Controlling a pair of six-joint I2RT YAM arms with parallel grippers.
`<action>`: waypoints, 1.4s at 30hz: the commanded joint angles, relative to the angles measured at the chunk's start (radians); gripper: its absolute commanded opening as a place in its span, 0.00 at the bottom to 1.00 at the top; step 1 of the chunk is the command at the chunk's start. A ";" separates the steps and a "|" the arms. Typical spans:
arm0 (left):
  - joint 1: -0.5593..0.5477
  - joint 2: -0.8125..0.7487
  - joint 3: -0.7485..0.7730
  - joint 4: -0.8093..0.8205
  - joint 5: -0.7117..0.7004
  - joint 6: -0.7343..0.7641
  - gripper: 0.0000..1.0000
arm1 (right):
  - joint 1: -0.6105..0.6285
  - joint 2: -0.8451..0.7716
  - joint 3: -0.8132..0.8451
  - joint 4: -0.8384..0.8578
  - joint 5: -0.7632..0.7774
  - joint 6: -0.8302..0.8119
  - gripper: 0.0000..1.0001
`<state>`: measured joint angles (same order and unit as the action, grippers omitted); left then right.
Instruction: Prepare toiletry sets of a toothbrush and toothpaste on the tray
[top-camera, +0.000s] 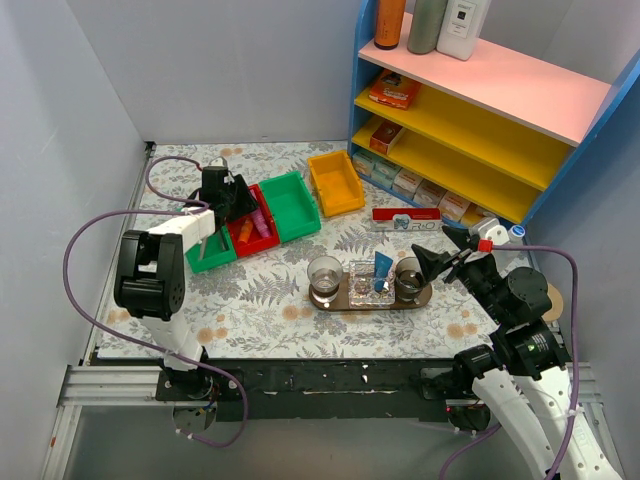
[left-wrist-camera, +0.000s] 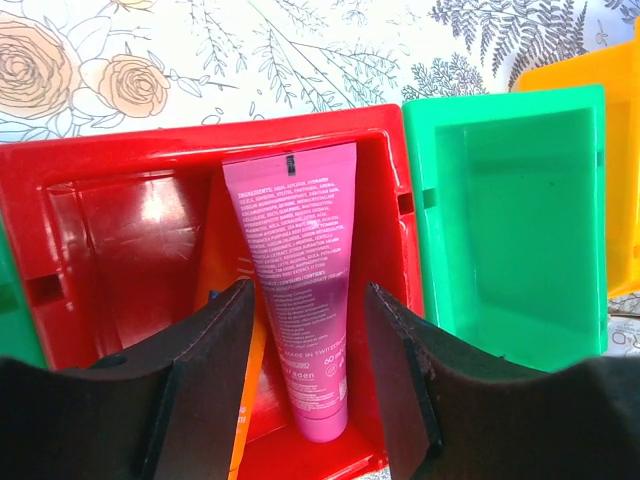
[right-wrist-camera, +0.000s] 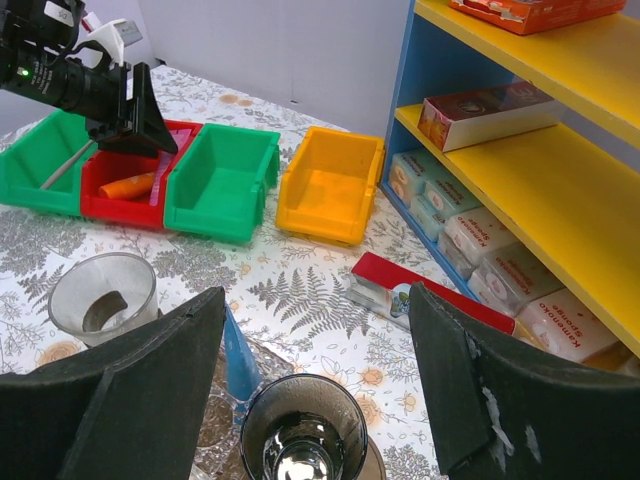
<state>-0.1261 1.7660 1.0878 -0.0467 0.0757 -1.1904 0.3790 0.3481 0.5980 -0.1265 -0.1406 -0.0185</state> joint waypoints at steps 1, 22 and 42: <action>0.006 0.016 0.020 0.027 0.039 -0.014 0.48 | -0.005 -0.008 -0.001 0.027 -0.013 0.003 0.81; 0.006 0.044 -0.003 0.042 0.050 -0.020 0.30 | -0.005 -0.009 -0.009 0.030 -0.008 0.005 0.81; 0.006 -0.152 -0.077 0.174 0.033 -0.021 0.00 | -0.005 -0.012 -0.015 0.031 -0.002 0.005 0.81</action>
<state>-0.1253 1.7309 1.0386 0.0559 0.1146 -1.2198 0.3790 0.3458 0.5903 -0.1261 -0.1444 -0.0147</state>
